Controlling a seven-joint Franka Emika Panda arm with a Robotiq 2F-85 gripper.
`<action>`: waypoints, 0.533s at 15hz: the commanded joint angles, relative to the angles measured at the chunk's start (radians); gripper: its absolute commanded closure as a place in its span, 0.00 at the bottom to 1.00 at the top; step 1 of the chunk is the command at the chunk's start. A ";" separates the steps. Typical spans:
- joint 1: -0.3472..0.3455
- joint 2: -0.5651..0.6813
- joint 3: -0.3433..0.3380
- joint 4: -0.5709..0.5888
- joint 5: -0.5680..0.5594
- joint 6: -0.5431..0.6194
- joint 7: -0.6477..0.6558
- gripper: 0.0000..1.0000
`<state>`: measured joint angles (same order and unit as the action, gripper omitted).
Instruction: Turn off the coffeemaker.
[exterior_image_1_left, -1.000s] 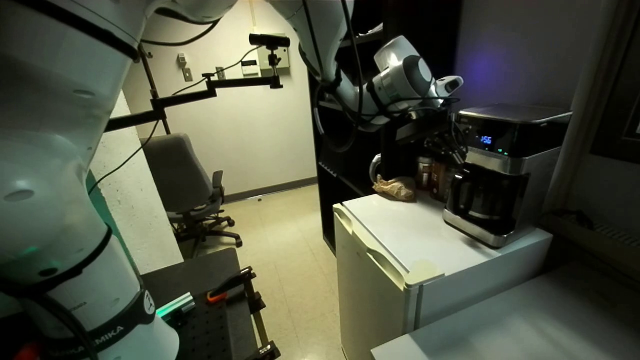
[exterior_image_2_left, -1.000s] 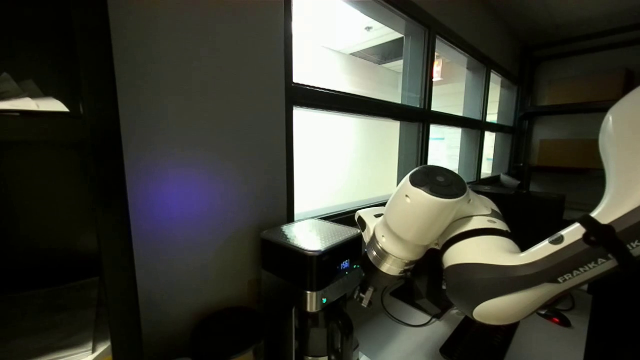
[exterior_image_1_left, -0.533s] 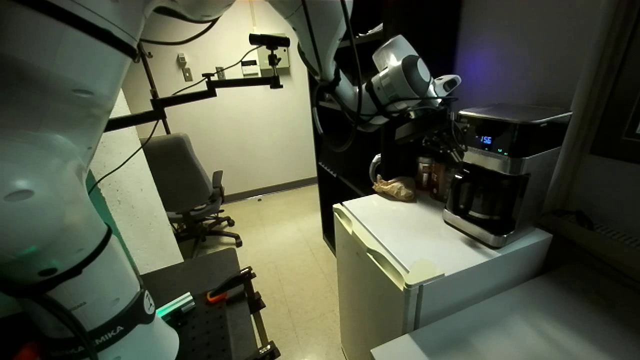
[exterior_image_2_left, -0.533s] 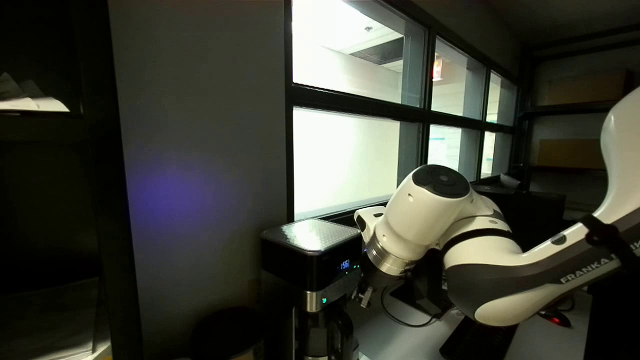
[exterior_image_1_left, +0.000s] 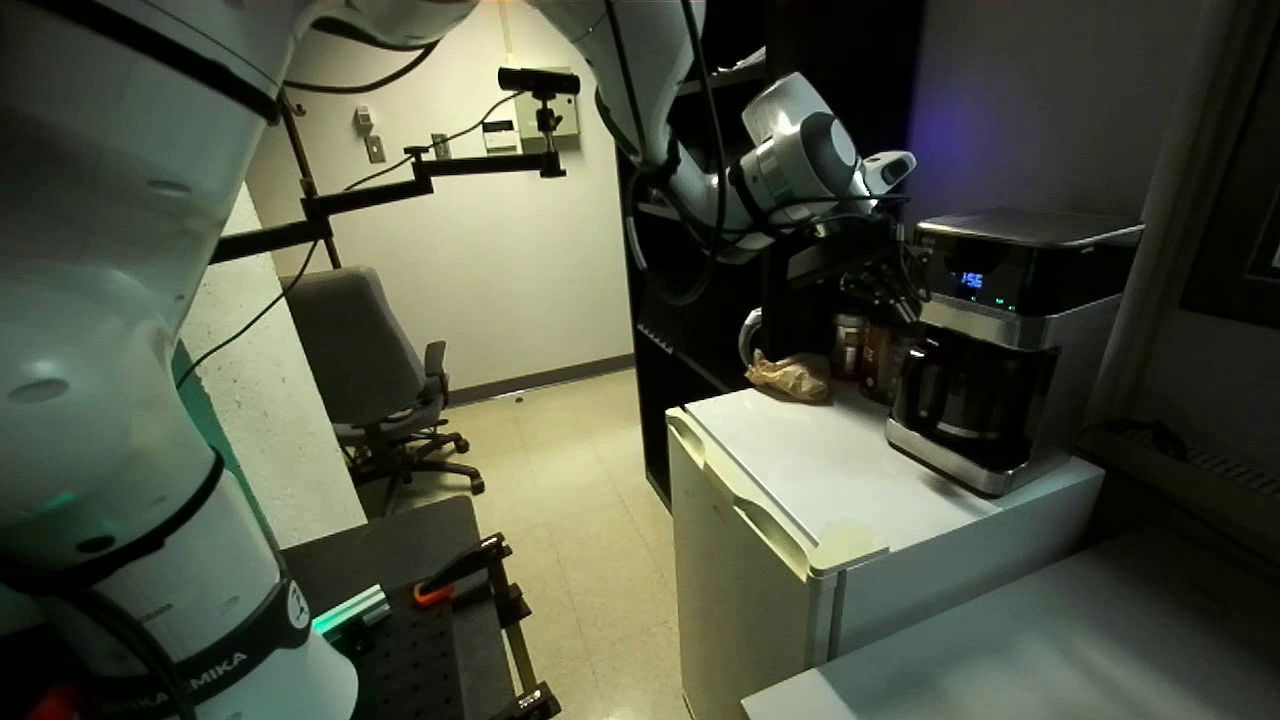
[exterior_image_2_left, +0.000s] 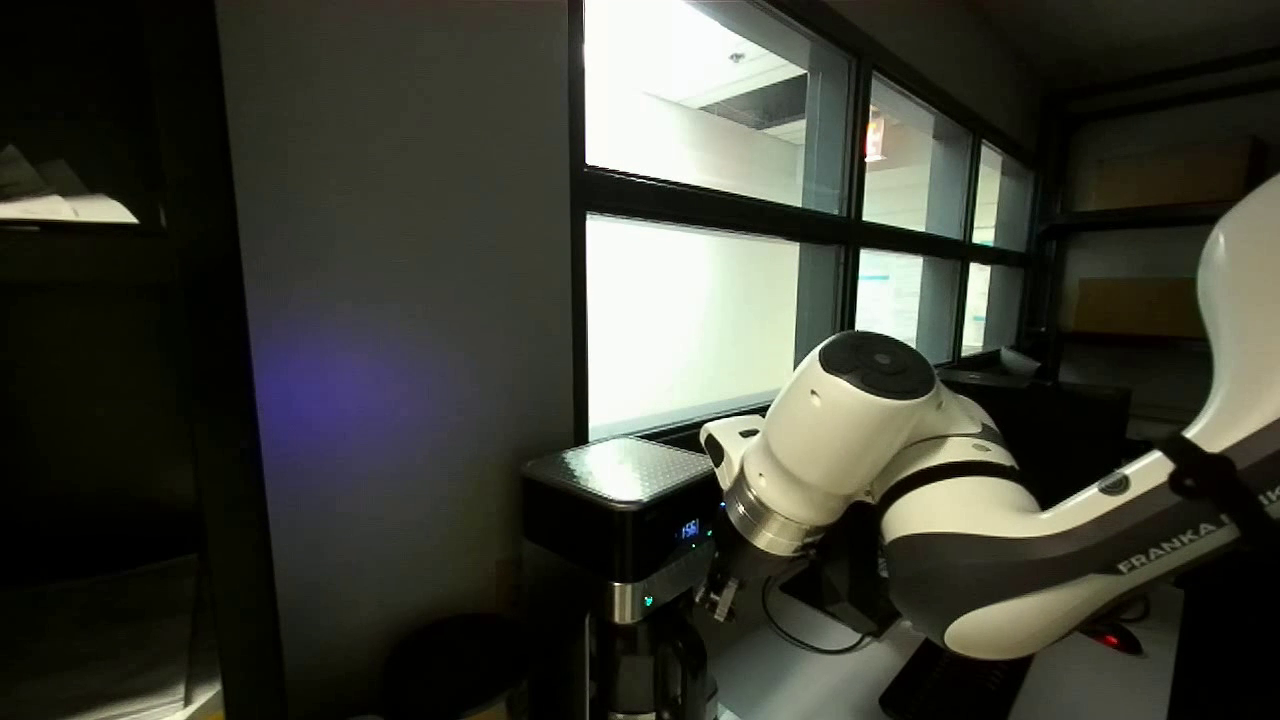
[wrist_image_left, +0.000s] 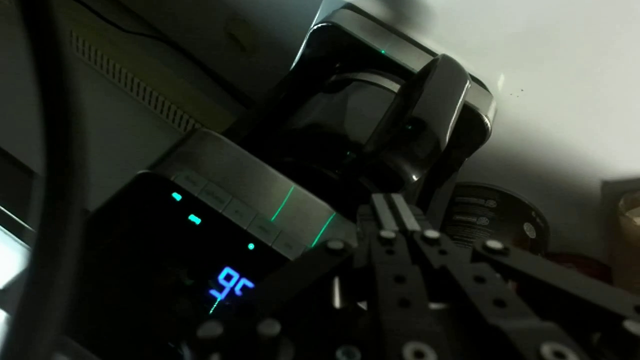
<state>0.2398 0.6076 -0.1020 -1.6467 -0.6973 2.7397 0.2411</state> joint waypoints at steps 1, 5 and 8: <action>0.004 0.037 -0.002 0.054 0.023 0.008 -0.033 1.00; 0.004 0.066 0.002 0.093 0.033 0.001 -0.044 1.00; 0.005 0.083 0.006 0.114 0.042 -0.002 -0.053 1.00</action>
<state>0.2400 0.6587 -0.0985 -1.5795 -0.6886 2.7396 0.2286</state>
